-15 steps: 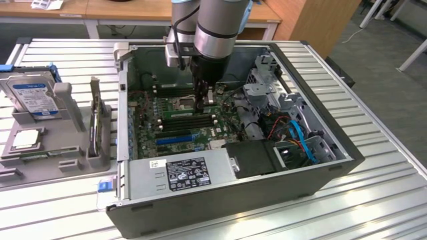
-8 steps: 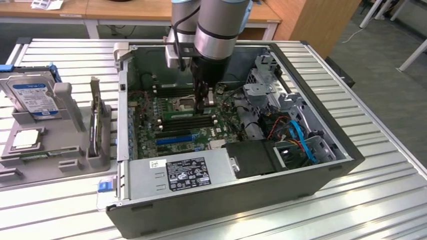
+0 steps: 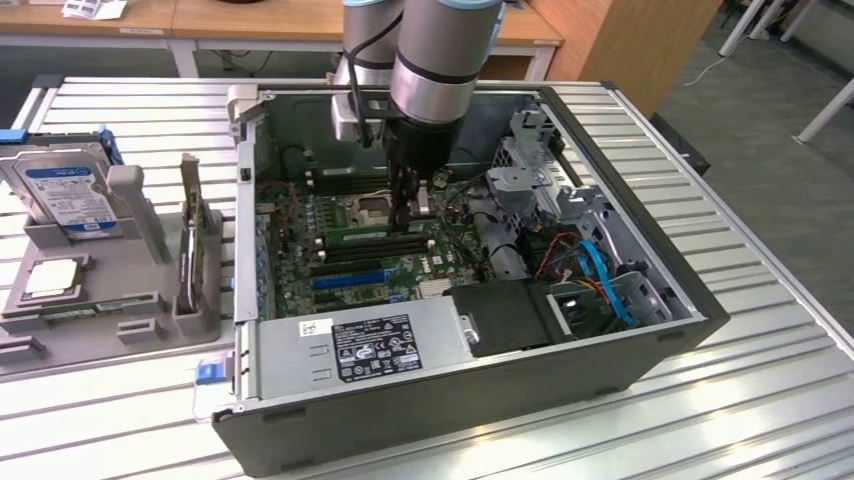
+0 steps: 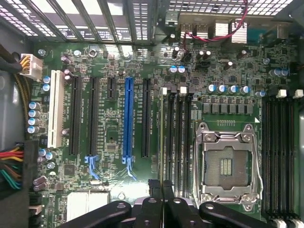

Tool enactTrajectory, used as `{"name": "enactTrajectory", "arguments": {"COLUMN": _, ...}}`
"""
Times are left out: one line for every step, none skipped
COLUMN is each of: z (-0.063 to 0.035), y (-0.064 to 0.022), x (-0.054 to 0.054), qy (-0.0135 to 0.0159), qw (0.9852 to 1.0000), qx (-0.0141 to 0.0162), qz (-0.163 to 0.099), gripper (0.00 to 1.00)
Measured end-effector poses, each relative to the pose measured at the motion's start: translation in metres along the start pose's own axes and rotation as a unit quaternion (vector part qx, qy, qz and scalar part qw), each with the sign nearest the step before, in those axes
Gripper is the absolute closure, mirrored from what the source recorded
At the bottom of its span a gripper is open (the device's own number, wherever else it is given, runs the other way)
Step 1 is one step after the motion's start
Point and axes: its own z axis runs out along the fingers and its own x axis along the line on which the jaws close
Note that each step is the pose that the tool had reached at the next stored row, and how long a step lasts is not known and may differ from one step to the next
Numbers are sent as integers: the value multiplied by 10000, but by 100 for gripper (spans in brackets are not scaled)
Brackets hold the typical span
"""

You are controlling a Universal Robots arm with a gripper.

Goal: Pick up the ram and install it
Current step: 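Insert the ram into the slot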

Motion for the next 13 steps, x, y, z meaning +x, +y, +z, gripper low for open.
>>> {"name": "enactTrajectory", "arguments": {"z": 0, "y": 0, "x": 0, "qy": 0, "qw": 10000, "qx": 1, "qz": 1, "gripper": 89}}
{"name": "enactTrajectory", "arguments": {"z": 0, "y": 0, "x": 0, "qy": 0, "qw": 10000, "qx": 1, "qz": 1, "gripper": 89}}
{"name": "enactTrajectory", "arguments": {"z": 0, "y": 0, "x": 0, "qy": 0, "qw": 10000, "qx": 1, "qz": 4, "gripper": 89}}
{"name": "enactTrajectory", "arguments": {"z": 0, "y": -1, "x": 0, "qy": -1, "qw": 10000, "qx": 0, "qz": 15, "gripper": 89}}
{"name": "enactTrajectory", "arguments": {"z": 0, "y": -1, "x": 0, "qy": -2, "qw": 10000, "qx": 1, "qz": 29, "gripper": 89}}
{"name": "enactTrajectory", "arguments": {"z": 1, "y": -1, "x": 1, "qy": -2, "qw": 10000, "qx": 1, "qz": 43, "gripper": 89}}
{"name": "enactTrajectory", "arguments": {"z": 1, "y": -1, "x": 1, "qy": -3, "qw": 10000, "qx": 1, "qz": 57, "gripper": 89}}
{"name": "enactTrajectory", "arguments": {"z": 1, "y": -1, "x": 1, "qy": -4, "qw": 10000, "qx": 2, "qz": 66, "gripper": 89}}
{"name": "enactTrajectory", "arguments": {"z": 1, "y": -1, "x": 1, "qy": -4, "qw": 10000, "qx": 2, "qz": 67, "gripper": 89}}
{"name": "enactTrajectory", "arguments": {"z": 1, "y": -1, "x": 1, "qy": -4, "qw": 10000, "qx": 2, "qz": 68, "gripper": 89}}
{"name": "enactTrajectory", "arguments": {"z": 1, "y": -1, "x": 1, "qy": -4, "qw": 10000, "qx": 2, "qz": 68, "gripper": 89}}
{"name": "enactTrajectory", "arguments": {"z": 1, "y": -1, "x": 1, "qy": -4, "qw": 10000, "qx": 2, "qz": 68, "gripper": 89}}
{"name": "enactTrajectory", "arguments": {"z": 2, "y": -1, "x": 1, "qy": -7, "qw": 10000, "qx": 5, "qz": 67, "gripper": 89}}
